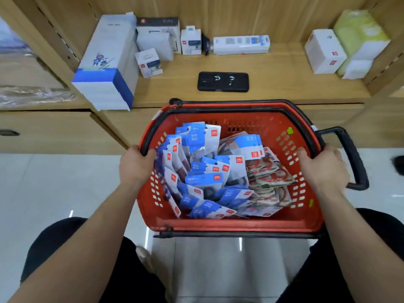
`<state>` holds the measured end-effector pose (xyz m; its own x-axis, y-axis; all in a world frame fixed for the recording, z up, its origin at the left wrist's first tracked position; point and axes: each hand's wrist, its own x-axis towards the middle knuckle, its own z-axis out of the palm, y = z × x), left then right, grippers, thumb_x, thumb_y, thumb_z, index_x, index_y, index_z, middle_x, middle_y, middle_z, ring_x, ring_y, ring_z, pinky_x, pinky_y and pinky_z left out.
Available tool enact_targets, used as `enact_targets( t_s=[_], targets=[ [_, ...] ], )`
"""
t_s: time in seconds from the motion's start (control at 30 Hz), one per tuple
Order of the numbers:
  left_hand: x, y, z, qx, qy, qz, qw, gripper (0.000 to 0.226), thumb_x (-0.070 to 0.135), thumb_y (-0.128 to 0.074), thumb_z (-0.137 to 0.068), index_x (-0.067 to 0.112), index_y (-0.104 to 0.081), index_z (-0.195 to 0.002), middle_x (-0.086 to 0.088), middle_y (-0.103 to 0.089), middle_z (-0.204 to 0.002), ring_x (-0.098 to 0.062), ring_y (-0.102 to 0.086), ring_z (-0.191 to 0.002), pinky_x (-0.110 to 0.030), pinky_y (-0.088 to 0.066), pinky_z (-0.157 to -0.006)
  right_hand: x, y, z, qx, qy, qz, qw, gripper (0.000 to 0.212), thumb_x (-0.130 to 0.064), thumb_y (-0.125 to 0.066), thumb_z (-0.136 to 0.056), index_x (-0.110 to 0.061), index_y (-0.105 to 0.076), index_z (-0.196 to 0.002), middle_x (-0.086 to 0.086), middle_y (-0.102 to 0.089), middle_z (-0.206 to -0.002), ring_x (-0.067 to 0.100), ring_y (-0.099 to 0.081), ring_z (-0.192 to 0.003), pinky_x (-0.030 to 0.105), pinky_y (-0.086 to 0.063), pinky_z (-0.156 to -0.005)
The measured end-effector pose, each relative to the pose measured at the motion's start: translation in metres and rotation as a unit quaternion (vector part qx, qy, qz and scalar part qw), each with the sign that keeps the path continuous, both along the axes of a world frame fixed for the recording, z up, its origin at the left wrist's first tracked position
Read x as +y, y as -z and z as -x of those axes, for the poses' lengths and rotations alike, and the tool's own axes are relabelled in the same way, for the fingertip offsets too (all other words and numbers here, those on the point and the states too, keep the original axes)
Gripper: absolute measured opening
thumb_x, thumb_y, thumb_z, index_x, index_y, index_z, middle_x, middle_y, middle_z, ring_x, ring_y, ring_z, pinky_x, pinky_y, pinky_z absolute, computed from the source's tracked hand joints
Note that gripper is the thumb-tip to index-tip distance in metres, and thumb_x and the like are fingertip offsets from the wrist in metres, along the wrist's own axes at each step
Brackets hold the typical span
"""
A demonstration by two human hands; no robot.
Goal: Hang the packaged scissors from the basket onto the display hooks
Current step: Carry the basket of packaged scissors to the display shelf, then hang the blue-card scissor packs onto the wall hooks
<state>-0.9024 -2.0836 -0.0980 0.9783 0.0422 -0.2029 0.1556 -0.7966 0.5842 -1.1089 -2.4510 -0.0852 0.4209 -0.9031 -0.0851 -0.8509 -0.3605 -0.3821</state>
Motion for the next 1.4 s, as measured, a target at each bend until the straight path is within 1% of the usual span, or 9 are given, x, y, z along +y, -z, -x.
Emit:
enact_targets(
  t_s=[0.13,0.27,0.5,0.67,0.83,0.93,1.1,1.27,1.4],
  targets=[
    [0.005,-0.017,0.024,-0.064,0.089,-0.036,0.993,0.057,0.049,-0.065,-0.088,0.011,-0.059,-0.131,-0.016,-0.062,-0.129,-0.04,-0.061,-0.115,-0.051,-0.053,-0.097,0.026,0.0,0.006,0.021,-0.084,0.05,0.995,0.078,-0.047,-0.064,-0.092,-0.007,-0.039,-0.153,0.027,-0.038,-0.155,0.049,-0.036,-0.139,0.058,-0.034,-0.111],
    [-0.005,-0.042,0.041,-0.147,0.192,-0.022,0.97,0.053,0.038,-0.073,-0.091,0.015,-0.061,-0.138,-0.009,-0.059,-0.139,-0.031,-0.056,-0.127,-0.041,-0.047,-0.106,0.055,-0.011,0.004,-0.017,-0.213,0.088,0.973,0.064,-0.04,-0.07,-0.09,-0.008,-0.055,-0.142,0.022,-0.055,-0.141,0.044,-0.05,-0.128,0.05,-0.042,-0.106],
    [-0.042,-0.043,0.065,-0.008,0.373,-0.108,0.922,0.068,0.05,-0.081,-0.083,0.022,-0.058,-0.141,-0.003,-0.06,-0.138,-0.025,-0.057,-0.125,-0.041,-0.049,-0.104,0.099,-0.016,0.0,-0.049,-0.339,-0.114,0.933,0.041,-0.029,-0.072,-0.091,-0.016,-0.067,-0.13,0.005,-0.067,-0.124,0.022,-0.065,-0.111,0.038,-0.053,-0.098],
    [-0.052,-0.017,0.074,-0.03,0.353,-0.124,0.927,0.068,0.055,-0.076,-0.085,0.025,-0.056,-0.143,0.0,-0.058,-0.143,-0.025,-0.05,-0.132,-0.046,-0.043,-0.111,0.105,0.011,-0.011,-0.05,-0.347,-0.133,0.927,0.051,-0.029,-0.067,-0.095,-0.02,-0.052,-0.143,0.006,-0.059,-0.138,0.024,-0.059,-0.123,0.043,-0.051,-0.102],
    [-0.057,0.009,0.07,-0.067,0.339,-0.086,0.935,0.039,0.042,-0.072,-0.09,0.025,-0.067,-0.125,0.003,-0.055,-0.135,-0.021,-0.047,-0.132,-0.04,-0.04,-0.111,0.106,0.034,-0.032,-0.106,-0.336,-0.163,0.921,0.023,-0.022,-0.064,-0.098,-0.035,-0.054,-0.115,-0.004,-0.058,-0.075,0.022,-0.059,-0.061,0.043,-0.052,-0.061],
    [-0.064,0.011,0.064,-0.057,0.351,-0.112,0.928,0.044,0.045,-0.072,-0.089,0.027,-0.068,-0.128,0.003,-0.055,-0.135,-0.024,-0.043,-0.131,-0.041,-0.038,-0.111,0.106,0.041,-0.041,-0.147,-0.323,-0.169,0.92,0.022,-0.016,-0.065,-0.098,-0.035,-0.06,-0.106,-0.009,-0.061,-0.075,0.019,-0.053,-0.053,0.04,-0.049,-0.053],
    [-0.068,0.019,0.061,-0.059,0.358,-0.109,0.925,0.04,0.047,-0.074,-0.09,0.025,-0.072,-0.123,0.009,-0.068,-0.126,-0.023,-0.045,-0.12,-0.04,-0.04,-0.104,0.104,0.042,-0.047,-0.18,-0.323,-0.223,0.902,0.016,-0.02,-0.071,-0.095,-0.033,-0.068,-0.104,0.018,-0.069,-0.09,0.027,-0.055,-0.066,0.042,-0.052,-0.067],
    [-0.072,0.019,0.064,-0.058,0.312,-0.076,0.945,0.034,0.042,-0.077,-0.09,0.021,-0.077,-0.117,0.004,-0.073,-0.121,-0.02,-0.056,-0.117,-0.04,-0.045,-0.102,0.111,0.043,-0.049,-0.155,-0.346,-0.236,0.895,0.017,-0.025,-0.072,-0.095,-0.033,-0.072,-0.11,-0.018,-0.06,-0.077,-0.001,-0.054,-0.072,0.022,-0.044,-0.068],
    [-0.074,0.01,0.066,-0.043,0.258,0.008,0.965,0.031,0.031,-0.077,-0.093,0.014,-0.074,-0.118,-0.001,-0.072,-0.127,-0.021,-0.064,-0.118,-0.033,-0.049,-0.098,0.113,0.037,-0.049,-0.176,-0.304,-0.231,0.907,0.019,-0.026,-0.083,-0.086,-0.04,-0.071,-0.088,0.006,-0.076,-0.099,0.025,-0.069,-0.094,0.044,-0.057,-0.088]
  ],
)
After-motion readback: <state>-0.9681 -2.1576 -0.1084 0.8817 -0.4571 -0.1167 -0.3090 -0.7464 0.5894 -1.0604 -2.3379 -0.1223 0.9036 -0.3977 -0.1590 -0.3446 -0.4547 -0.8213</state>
